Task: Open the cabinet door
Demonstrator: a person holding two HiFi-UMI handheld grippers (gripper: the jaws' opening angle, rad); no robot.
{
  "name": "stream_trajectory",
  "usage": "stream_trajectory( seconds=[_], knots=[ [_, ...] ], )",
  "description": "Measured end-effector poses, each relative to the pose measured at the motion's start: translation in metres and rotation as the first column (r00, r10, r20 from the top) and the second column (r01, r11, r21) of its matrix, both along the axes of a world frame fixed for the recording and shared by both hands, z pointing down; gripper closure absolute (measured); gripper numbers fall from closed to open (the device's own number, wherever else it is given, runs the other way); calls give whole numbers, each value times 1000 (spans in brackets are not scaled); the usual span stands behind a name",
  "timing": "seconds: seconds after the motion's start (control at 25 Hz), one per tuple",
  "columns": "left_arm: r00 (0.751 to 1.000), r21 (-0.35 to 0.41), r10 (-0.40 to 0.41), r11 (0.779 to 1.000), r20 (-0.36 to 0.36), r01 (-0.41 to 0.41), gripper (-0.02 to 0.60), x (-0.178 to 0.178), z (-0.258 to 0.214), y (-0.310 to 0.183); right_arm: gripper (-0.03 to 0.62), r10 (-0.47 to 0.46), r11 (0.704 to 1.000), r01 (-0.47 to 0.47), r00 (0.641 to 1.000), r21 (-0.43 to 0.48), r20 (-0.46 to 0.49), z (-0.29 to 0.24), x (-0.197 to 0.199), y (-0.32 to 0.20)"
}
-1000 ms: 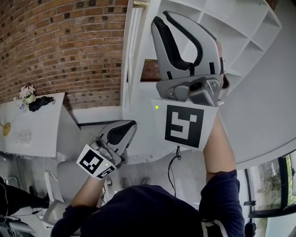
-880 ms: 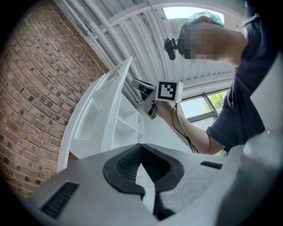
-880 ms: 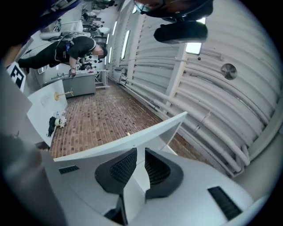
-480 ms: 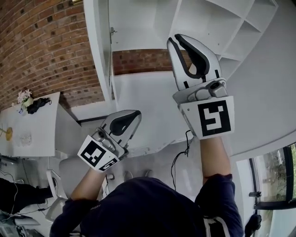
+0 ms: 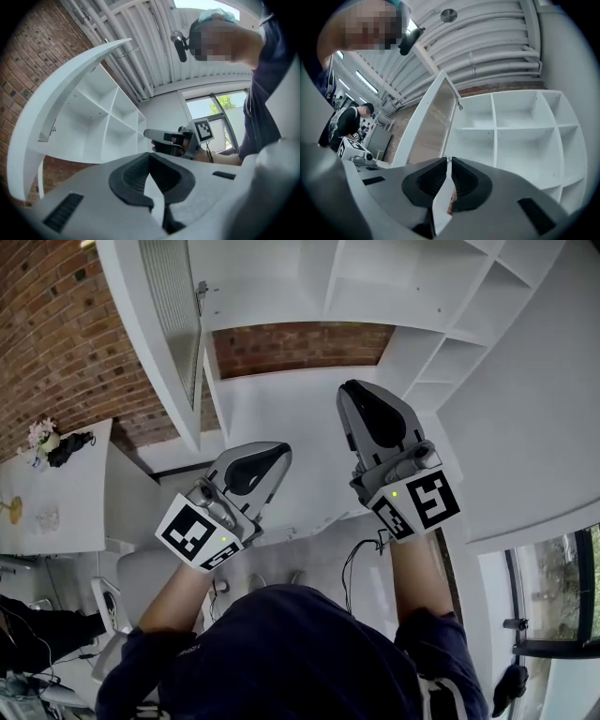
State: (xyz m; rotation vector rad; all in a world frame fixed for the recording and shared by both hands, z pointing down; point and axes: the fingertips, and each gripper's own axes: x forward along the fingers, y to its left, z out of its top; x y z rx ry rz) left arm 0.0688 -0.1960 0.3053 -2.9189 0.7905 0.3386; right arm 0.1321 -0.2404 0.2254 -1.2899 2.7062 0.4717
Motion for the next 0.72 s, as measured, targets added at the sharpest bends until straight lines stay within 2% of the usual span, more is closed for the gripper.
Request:
stream_trajectory(
  seconds=[0.2, 0.72],
  knots=[
    [1000, -11, 9, 1000, 7, -9, 581, 10, 3, -10, 554, -12, 994, 19, 998, -106, 64, 38, 16, -6],
    [1000, -47, 9, 999, 13, -8, 581, 20, 14, -35, 568, 0, 971, 25, 994, -236, 107, 91, 31, -23]
  ],
)
